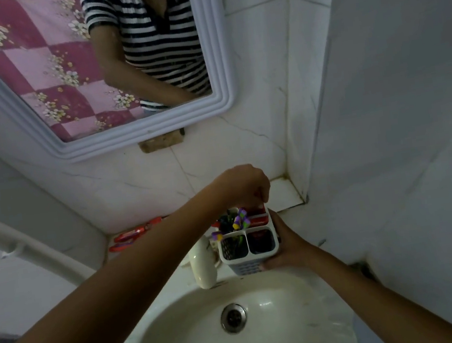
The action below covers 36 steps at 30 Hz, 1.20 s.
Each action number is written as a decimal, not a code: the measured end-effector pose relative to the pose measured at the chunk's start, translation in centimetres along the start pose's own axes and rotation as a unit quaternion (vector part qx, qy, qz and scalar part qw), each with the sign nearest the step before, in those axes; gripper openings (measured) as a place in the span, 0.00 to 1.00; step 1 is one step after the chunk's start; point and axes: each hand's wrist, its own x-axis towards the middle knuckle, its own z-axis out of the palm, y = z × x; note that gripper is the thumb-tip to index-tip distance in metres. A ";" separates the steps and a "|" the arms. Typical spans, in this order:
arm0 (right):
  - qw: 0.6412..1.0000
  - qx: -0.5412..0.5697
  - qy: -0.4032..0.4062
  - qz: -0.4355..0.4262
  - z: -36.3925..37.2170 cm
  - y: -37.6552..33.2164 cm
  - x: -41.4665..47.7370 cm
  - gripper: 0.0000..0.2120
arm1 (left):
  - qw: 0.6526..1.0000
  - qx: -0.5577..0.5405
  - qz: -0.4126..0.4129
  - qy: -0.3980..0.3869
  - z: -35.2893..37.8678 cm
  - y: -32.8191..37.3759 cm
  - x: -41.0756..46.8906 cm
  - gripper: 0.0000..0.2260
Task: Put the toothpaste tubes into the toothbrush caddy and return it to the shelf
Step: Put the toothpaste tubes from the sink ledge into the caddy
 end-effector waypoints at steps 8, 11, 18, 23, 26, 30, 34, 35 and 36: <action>1.000 0.004 0.003 -0.022 0.1 0.4 0.4 0.60 | 0.990 -0.099 -0.053 0.091 1.7 -2.3 -1.2 0.15; 1.000 0.007 0.007 -0.021 0.1 0.7 0.4 0.62 | 0.967 -0.168 -0.127 0.141 0.8 -6.2 -4.5 0.13; 1.000 0.016 0.007 -0.024 0.3 1.5 0.5 0.61 | 0.927 -0.122 -0.355 -0.015 10.4 -15.5 -12.5 0.15; 1.000 0.005 0.009 -0.025 0.1 1.5 0.6 0.62 | 0.950 -0.041 -0.309 0.010 17.0 -15.4 -12.6 0.22; 1.000 -0.001 0.006 -0.021 0.1 1.4 0.6 0.61 | 0.949 0.019 -0.309 0.068 17.1 -14.0 -11.1 0.21; 1.000 -0.002 0.007 -0.018 0.2 1.0 0.6 0.61 | 0.943 0.061 -0.324 0.052 16.8 -14.1 -10.5 0.17; 1.000 -0.004 0.010 -0.011 0.3 0.9 0.5 0.62 | 0.924 -0.081 -0.361 0.098 13.4 -14.0 -11.0 0.09; 1.000 -0.004 0.010 -0.009 0.3 0.9 0.5 0.62 | 0.919 -0.105 -0.359 0.126 11.7 -13.8 -11.5 0.10; 1.000 -0.003 0.010 -0.008 0.3 0.8 0.5 0.62 | 0.914 -0.122 -0.353 0.161 9.8 -13.4 -12.1 0.10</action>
